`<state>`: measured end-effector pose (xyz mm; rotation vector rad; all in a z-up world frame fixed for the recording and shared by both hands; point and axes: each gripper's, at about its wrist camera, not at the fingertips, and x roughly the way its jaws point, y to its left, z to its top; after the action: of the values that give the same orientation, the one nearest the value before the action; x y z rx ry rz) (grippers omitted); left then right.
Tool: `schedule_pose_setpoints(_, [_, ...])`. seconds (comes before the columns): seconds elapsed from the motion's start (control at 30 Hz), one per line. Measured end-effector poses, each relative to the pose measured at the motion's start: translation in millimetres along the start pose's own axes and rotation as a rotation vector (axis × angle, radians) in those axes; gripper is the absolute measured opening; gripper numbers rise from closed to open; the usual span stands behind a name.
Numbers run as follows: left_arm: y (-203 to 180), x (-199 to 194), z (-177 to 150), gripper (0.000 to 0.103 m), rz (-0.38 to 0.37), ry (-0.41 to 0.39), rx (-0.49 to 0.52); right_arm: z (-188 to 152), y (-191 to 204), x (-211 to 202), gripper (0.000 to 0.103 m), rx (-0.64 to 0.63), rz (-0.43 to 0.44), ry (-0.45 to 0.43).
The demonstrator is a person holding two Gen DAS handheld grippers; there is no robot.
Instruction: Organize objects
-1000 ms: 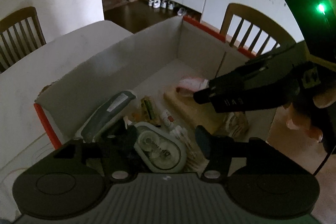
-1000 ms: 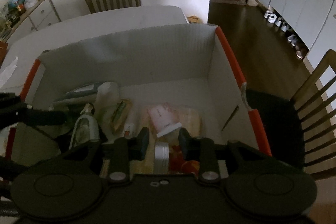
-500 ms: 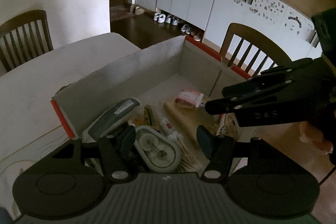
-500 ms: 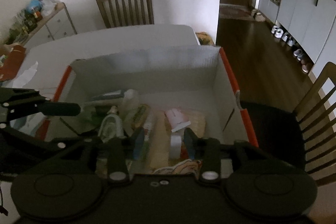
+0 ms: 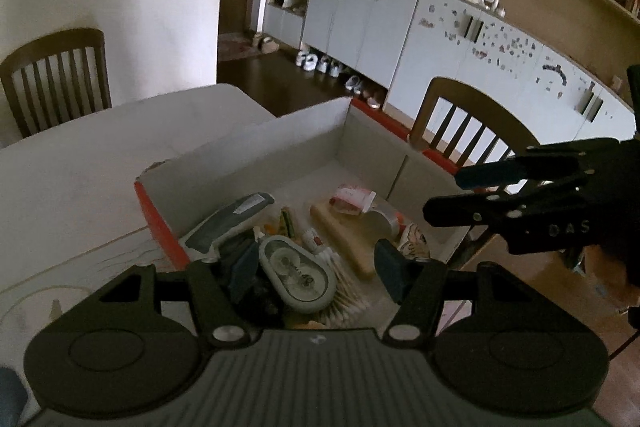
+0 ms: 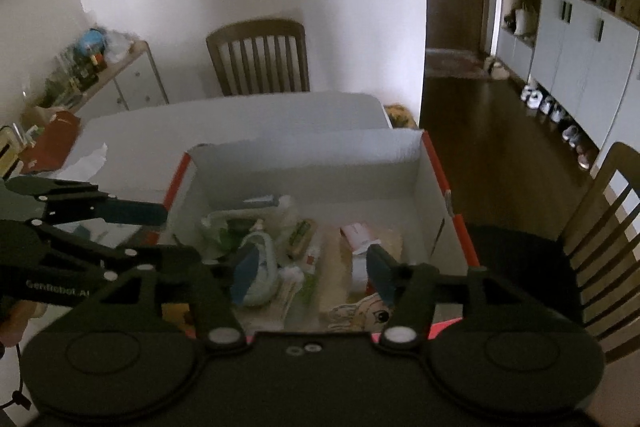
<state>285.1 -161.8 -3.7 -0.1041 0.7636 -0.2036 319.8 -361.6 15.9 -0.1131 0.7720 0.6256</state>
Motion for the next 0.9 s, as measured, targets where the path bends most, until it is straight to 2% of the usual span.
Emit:
schedule_pose_setpoints(0.03, [0, -4, -1, 0.063, 0.001, -0.012, -0.001, -2, 2, -3, 0.064, -0.003, -0.005, -0.011])
schedule_pose_setpoints(0.1, [0, -13, -4, 0.076, 0.009, -0.036, -0.005, -6, 5, -9, 0.066, -0.004, -0.005, -0.026])
schedule_pose_setpoints(0.23, [0, -28, -8, 0.079, 0.022, -0.068, -0.007, -16, 9, -18, 0.076, 0.017, 0.001, -0.048])
schedule_pose_setpoints(0.3, [0, -33, -10, 0.084, 0.032, -0.075, -0.004, -20, 10, -23, 0.081, 0.034, 0.005, -0.063])
schedule_pose_setpoints(0.43, [1, -41, -14, 0.084, 0.05, -0.078, -0.014, -25, 13, -32, 0.096, 0.05, 0.007, -0.096])
schedule_pose_setpoints(0.53, [4, -44, -18, 0.099, 0.051, -0.074, -0.03, -28, 16, -39, 0.102, 0.062, 0.015, -0.121])
schedule_pose_setpoints(0.57, [4, -46, -20, 0.103, 0.054, -0.076, -0.031, -29, 17, -42, 0.102, 0.065, 0.013, -0.128])
schedule_pose_setpoints(0.9, [-3, -58, -36, 0.103, 0.068, -0.081, -0.016, -38, 29, -55, 0.103, 0.071, -0.013, -0.156])
